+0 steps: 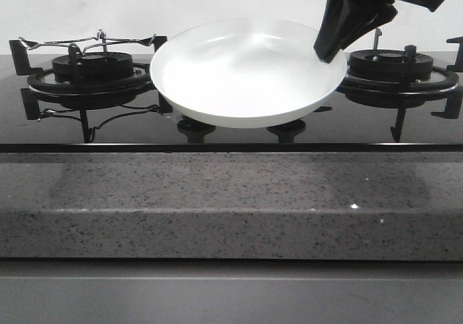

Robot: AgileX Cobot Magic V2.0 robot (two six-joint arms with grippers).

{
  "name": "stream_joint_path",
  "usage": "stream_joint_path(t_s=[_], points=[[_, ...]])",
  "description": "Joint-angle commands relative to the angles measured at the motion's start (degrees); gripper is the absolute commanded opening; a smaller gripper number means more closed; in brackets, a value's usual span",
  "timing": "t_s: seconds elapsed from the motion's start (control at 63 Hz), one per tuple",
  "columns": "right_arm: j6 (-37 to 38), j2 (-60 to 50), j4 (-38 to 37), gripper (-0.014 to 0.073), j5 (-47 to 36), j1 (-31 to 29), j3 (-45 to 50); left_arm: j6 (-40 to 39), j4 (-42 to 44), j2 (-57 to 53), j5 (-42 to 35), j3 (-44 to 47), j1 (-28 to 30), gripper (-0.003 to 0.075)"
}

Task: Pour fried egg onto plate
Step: 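Tip the pan over the held plate with the left gripper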

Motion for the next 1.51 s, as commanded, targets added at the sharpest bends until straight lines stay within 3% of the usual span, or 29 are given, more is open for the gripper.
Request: stream_joint_path(t_s=[0.0, 0.206, 0.698, 1.079, 1.491], points=[[-0.43, -2.88, 1.14, -0.0117, -2.91, 0.14, -1.35, 0.79, -1.84, -4.09, -5.64, -1.66, -3.72, -0.002], [-0.43, -2.88, 1.14, -0.0117, -2.91, 0.14, -1.35, 1.3, 7.0, -6.07, -14.85, -1.66, -11.8, -0.002], [-0.43, -2.88, 1.14, -0.0117, -2.91, 0.14, -1.35, 4.67, 24.88, -6.21, -25.91, -1.66, -27.11, -0.002], [-0.43, -2.88, 1.14, -0.0117, -2.91, 0.14, -1.35, 4.78, 29.08, -6.21, -28.13, -1.79, -28.53, -0.002], [-0.43, -2.88, 1.14, -0.0117, -2.91, 0.14, -1.35, 10.29, 31.76, -6.21, -28.63, -2.04, -30.67, -0.002]])
